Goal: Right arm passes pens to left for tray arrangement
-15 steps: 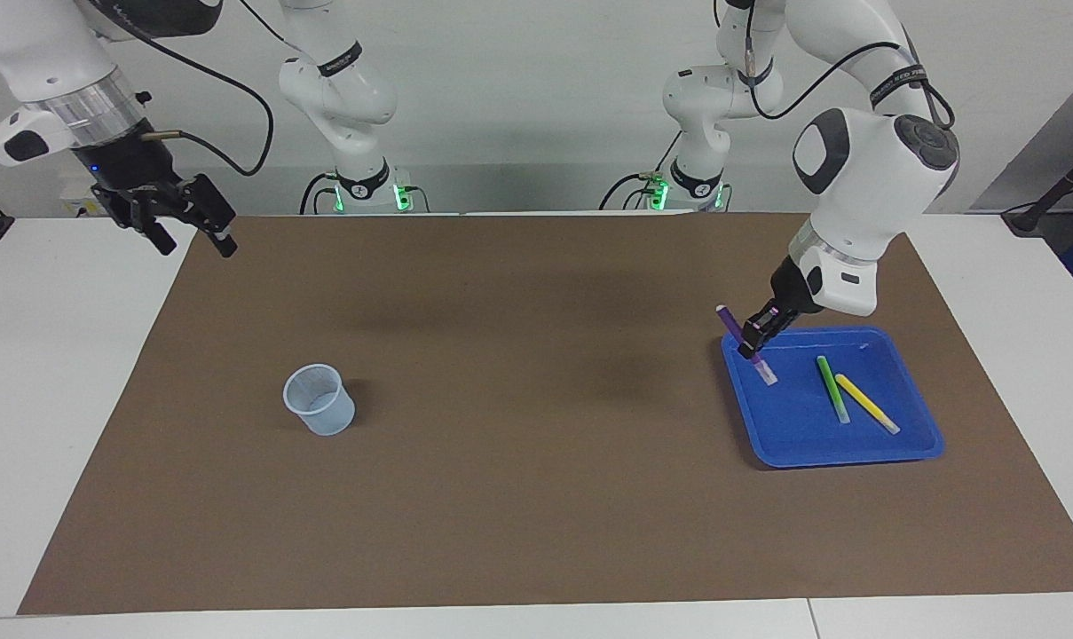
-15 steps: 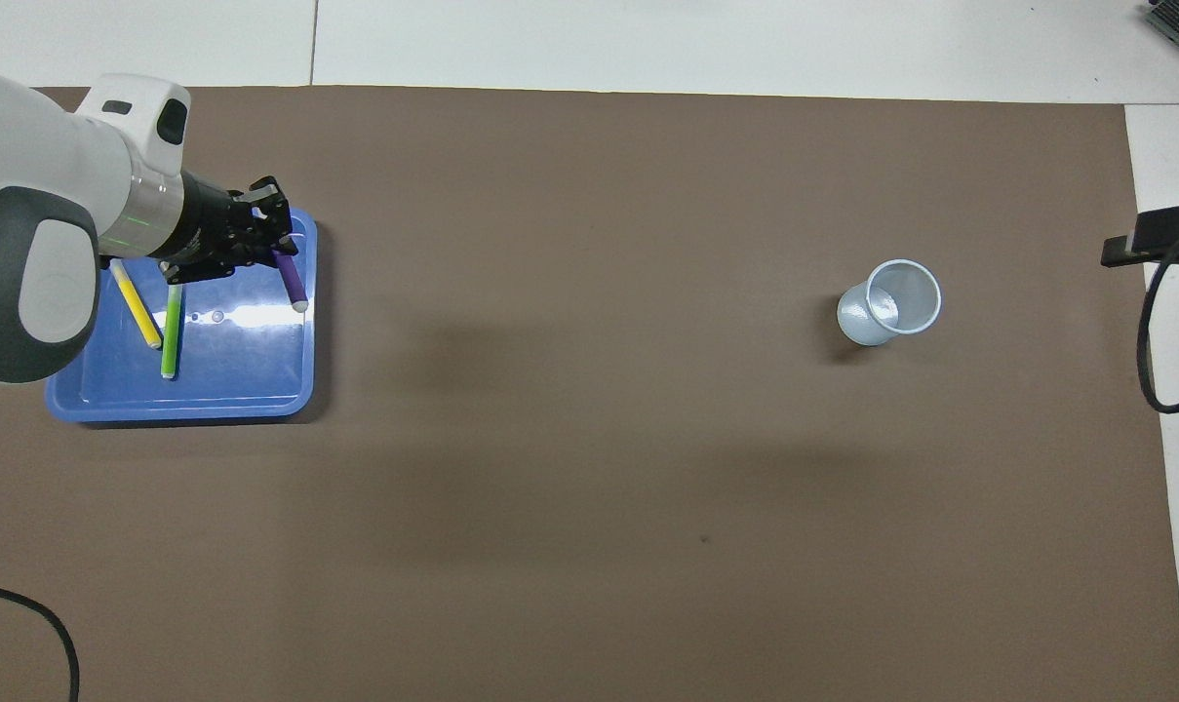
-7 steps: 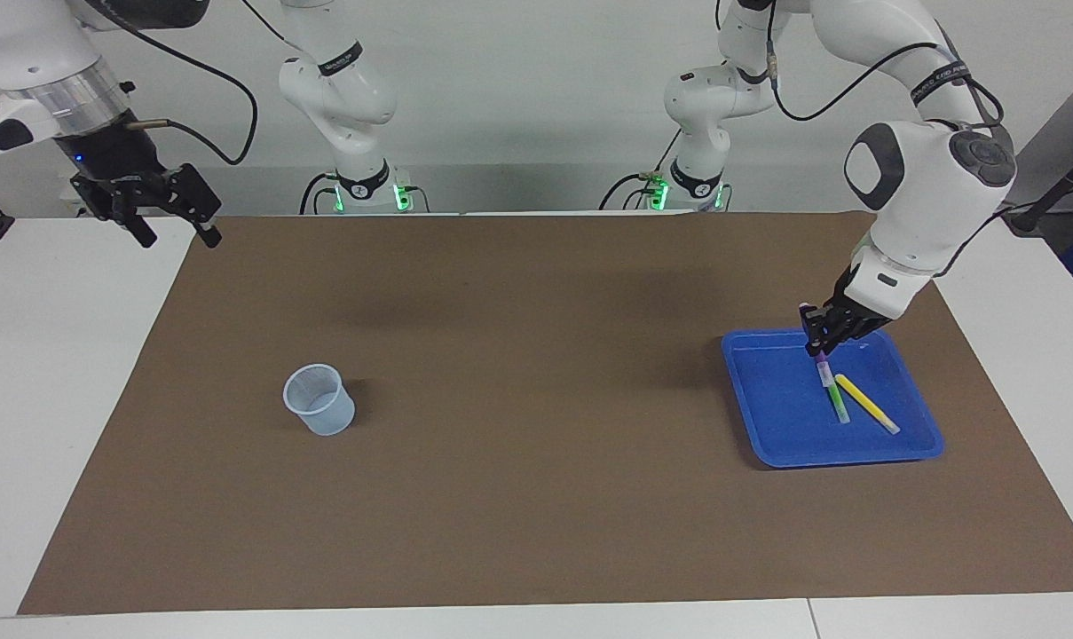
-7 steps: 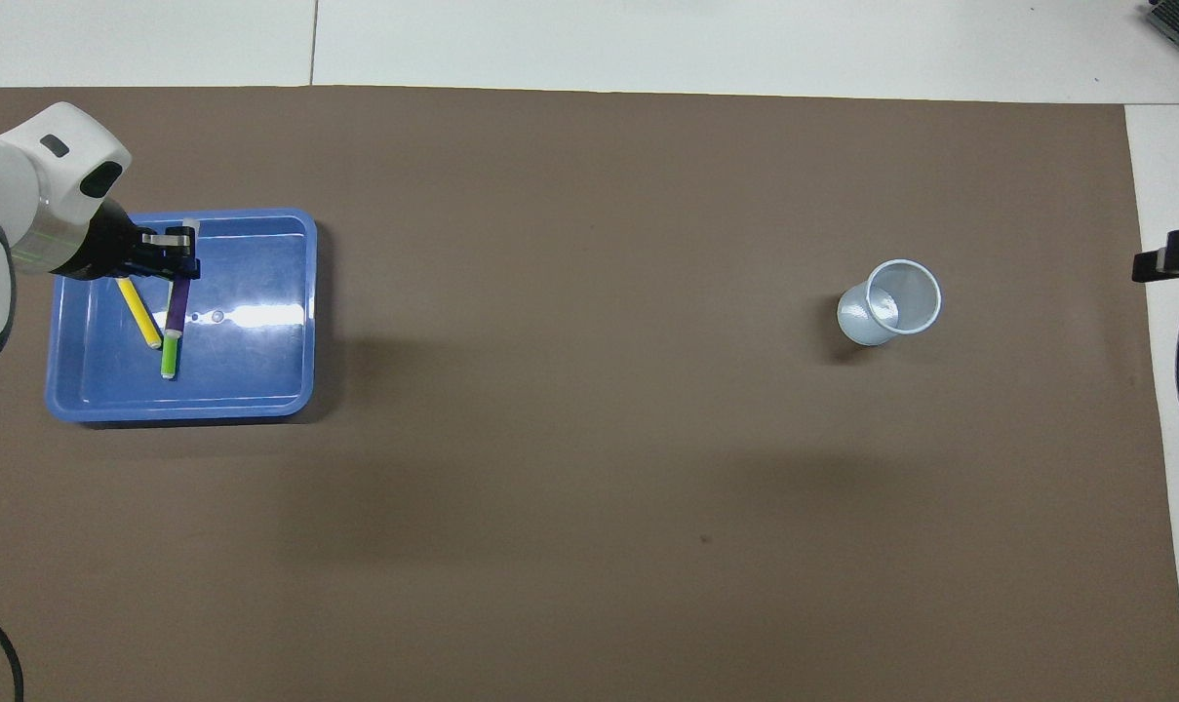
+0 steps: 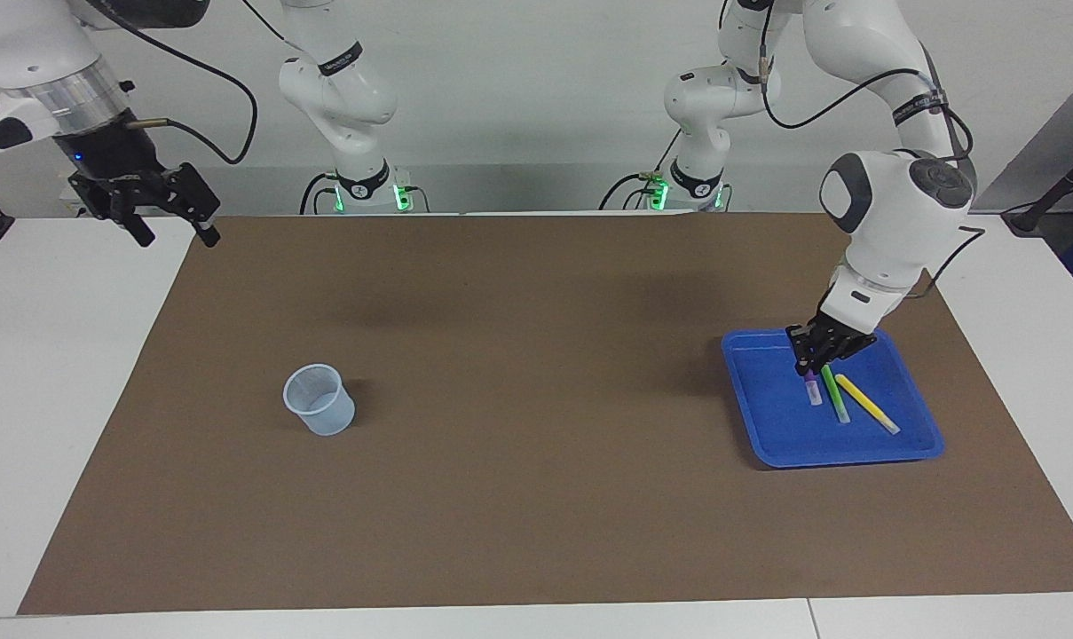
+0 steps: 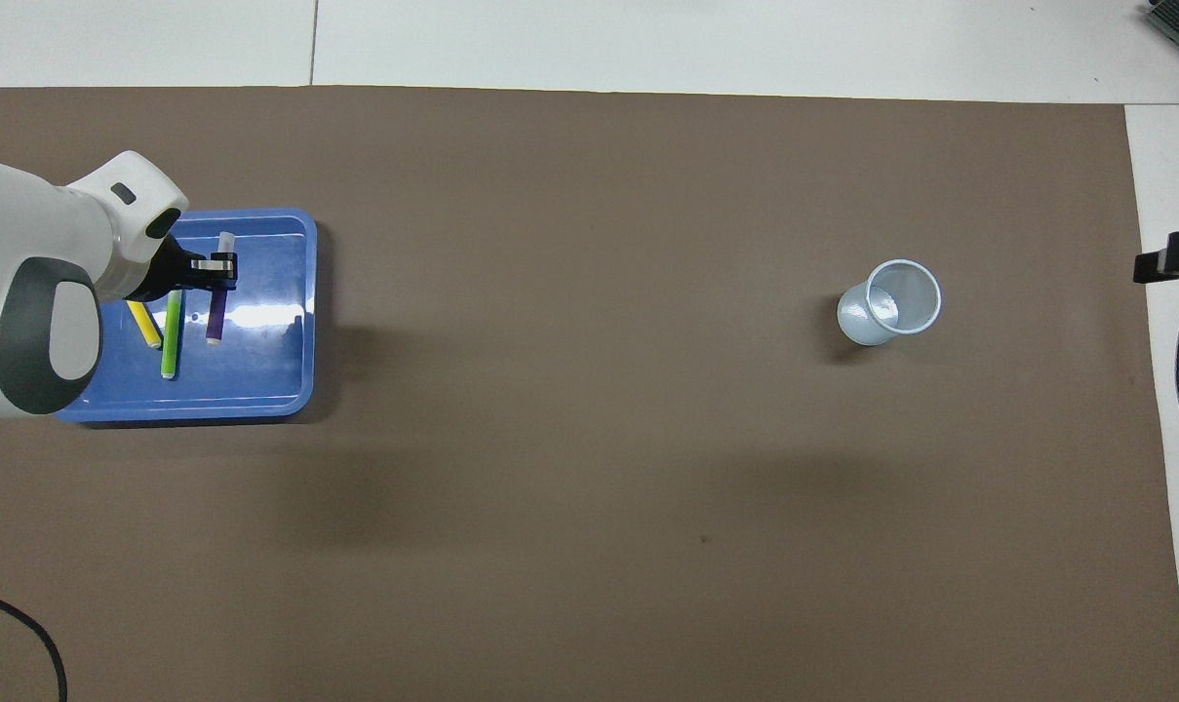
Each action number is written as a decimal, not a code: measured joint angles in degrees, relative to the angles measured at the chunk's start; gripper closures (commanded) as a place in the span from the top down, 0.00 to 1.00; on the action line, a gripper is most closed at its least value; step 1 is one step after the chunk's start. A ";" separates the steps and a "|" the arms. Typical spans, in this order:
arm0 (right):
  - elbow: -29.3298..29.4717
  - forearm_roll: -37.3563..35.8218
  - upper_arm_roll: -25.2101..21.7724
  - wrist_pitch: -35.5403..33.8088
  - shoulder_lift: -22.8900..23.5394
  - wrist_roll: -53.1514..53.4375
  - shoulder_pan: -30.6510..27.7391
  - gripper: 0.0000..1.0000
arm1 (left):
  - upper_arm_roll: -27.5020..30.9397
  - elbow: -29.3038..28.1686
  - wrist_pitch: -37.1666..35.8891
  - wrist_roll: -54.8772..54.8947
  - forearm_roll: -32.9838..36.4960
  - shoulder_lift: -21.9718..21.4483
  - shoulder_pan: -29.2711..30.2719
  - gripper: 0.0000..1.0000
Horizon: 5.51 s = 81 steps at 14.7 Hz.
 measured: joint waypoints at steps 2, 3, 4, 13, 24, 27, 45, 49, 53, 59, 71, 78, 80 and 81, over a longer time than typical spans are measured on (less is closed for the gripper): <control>-0.04 0.00 0.09 -0.26 -0.21 0.00 0.09 1.00 | 0.08 -0.67 1.65 0.00 0.00 1.19 0.15 0.00; -0.05 0.00 0.12 -0.45 -0.30 0.00 0.11 1.00 | 0.14 -1.13 2.80 0.00 0.01 1.81 0.29 0.00; -0.05 0.00 0.14 -0.59 -0.35 0.00 0.17 1.00 | 0.25 -1.79 4.29 0.01 0.01 2.48 0.42 0.00; -0.58 -3.48 0.72 -0.88 -0.27 0.09 4.79 1.00 | 0.50 -5.45 11.61 0.03 0.02 6.33 0.54 0.04; -0.61 -4.99 0.63 -1.49 0.28 2.22 10.24 1.00 | 0.53 -6.06 12.36 0.06 0.02 6.23 0.55 1.00; -0.60 -7.42 0.55 -1.57 0.28 2.14 9.99 1.00 | 0.54 -4.31 8.92 0.06 0.02 5.08 0.55 1.00; 1.89 -7.85 -14.37 -5.58 -0.36 -6.26 16.52 1.00 | -0.76 6.71 -17.00 -19.03 -4.82 -2.79 -0.23 1.00; 1.99 -7.85 -19.37 -5.58 -0.77 -6.26 20.26 1.00 | -1.23 6.77 -19.71 -25.81 -5.28 -4.24 -2.86 1.00; 1.99 -7.85 -20.99 -5.59 -1.27 -6.26 21.55 1.00 | -0.42 7.02 -23.70 -26.10 -7.00 -8.24 -2.62 1.00; 2.00 -7.85 -20.94 -6.21 -2.05 -6.26 21.89 1.00 | 1.98 7.95 -34.17 -21.46 -4.61 -16.62 -2.44 1.00; 1.97 -5.78 -20.65 -6.58 -2.13 -6.26 22.44 1.00 | 0.40 14.49 -40.90 -9.98 -3.59 -18.20 -3.59 1.00; 1.90 -4.90 -17.29 -8.17 -2.13 -4.70 24.73 1.00 | 2.22 14.30 -41.04 -6.38 -3.13 -17.27 -3.70 1.00; 1.78 -4.87 -17.04 -8.74 -2.13 -4.64 24.73 1.00 | 4.25 14.42 -41.65 -5.77 -2.80 -16.19 -5.46 1.00; 1.67 -4.80 -16.99 -8.74 -2.12 -4.65 24.82 1.00 | 5.73 14.44 -42.13 -5.00 -2.39 -15.91 -7.13 1.00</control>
